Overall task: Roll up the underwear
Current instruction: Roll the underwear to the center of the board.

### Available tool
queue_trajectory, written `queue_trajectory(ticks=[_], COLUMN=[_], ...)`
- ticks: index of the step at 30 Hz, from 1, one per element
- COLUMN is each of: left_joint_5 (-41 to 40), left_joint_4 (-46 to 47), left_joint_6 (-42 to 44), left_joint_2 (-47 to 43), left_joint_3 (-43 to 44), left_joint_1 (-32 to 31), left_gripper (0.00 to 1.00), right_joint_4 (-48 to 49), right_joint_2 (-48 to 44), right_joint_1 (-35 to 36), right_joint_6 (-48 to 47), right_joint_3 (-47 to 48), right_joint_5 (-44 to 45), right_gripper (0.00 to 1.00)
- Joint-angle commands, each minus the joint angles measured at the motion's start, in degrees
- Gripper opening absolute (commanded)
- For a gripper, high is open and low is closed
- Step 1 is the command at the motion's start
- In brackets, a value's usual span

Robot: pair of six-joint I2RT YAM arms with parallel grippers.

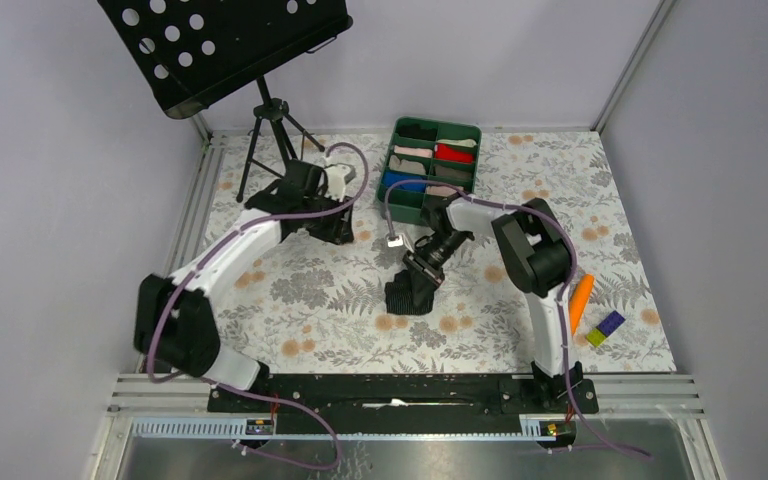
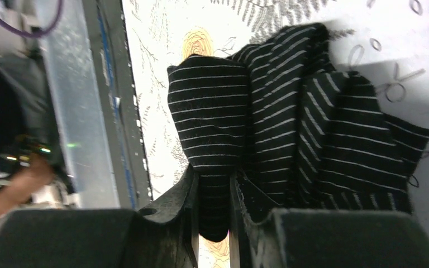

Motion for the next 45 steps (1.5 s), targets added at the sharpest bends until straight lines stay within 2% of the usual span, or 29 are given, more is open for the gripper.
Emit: queue_trajectory(ticks=[1, 5, 8, 11, 16, 21, 26, 30, 33, 36, 38, 39, 42, 43, 45], left_joint_5=[-6.84, 2.01, 4.52, 8.56, 15.28, 14.72, 14.14, 12.88, 11.74, 10.25, 9.84, 10.07, 11.14, 11.73, 13.32], left_joint_4=[13.95, 18.07, 18.12, 19.32, 25.02, 28.95, 29.16, 29.35, 29.36, 28.43, 27.52, 26.81, 22.52, 20.48, 15.92], left_joint_6=[0.5, 17.55, 30.35, 37.22, 37.76, 37.67, 39.61, 40.6, 40.81, 41.0, 41.55, 41.69, 41.69, 41.46, 41.69], left_joint_2=[-12.47, -16.38, -14.04, -10.64, -4.99, -0.35, 3.71, 7.1, 9.29, 10.98, 11.63, 11.83, 12.43, 12.69, 13.6], left_joint_3=[-8.07, -14.73, -17.18, -18.25, -18.95, -18.51, -17.91, -17.28, -16.52, -15.94, -15.97, -15.89, -14.44, -13.17, -11.02], left_joint_1=[-1.53, -9.32, -15.29, -19.39, -22.57, -23.35, -23.81, -24.76, -25.55, -26.18, -26.34, -26.33, -26.2, -25.99, -25.38], left_gripper=[0.47, 0.51, 0.53, 0.54, 0.57, 0.62, 0.61, 0.54, 0.38, 0.28, 0.18, 0.14, 0.01, 0.0, 0.0], right_joint_4=[-4.71, -8.84, -9.57, -9.5, -9.4, -8.91, -8.9, -8.91, -8.81, -8.77, -9.27, -10.43, -17.46, -19.29, -21.18], right_joint_2=[6.65, 11.47, 13.49, 14.45, 15.37, 15.08, 15.07, 15.19, 14.97, 12.79, 10.32, 8.77, 5.37, 4.31, 1.48], right_joint_1=[-2.4, -3.51, -4.2, -4.41, -4.52, -4.52, -4.56, -4.53, -4.58, -4.61, -4.74, -5.07, -6.89, -7.64, -9.58], right_joint_6=[1.84, 1.26, 1.43, 2.37, 3.43, 3.8, 3.89, 3.98, 3.91, 3.04, 4.32, 4.44, 2.66, 2.47, 1.85], right_joint_3=[3.44, 4.82, 5.08, 5.77, 6.55, 6.12, 6.19, 6.3, 6.22, 5.99, 7.38, 9.02, 16.72, 20.22, 23.91], right_joint_5=[0.01, 1.1, 1.19, 1.45, 1.79, 1.85, 1.82, 1.82, 1.73, 0.71, -0.1, -0.94, -3.71, -3.49, -2.84], right_gripper=[0.01, 0.01, 0.01, 0.01, 0.01, 0.01, 0.01, 0.01, 0.01, 0.04, 0.14, 0.23, 0.4, 0.46, 0.5])
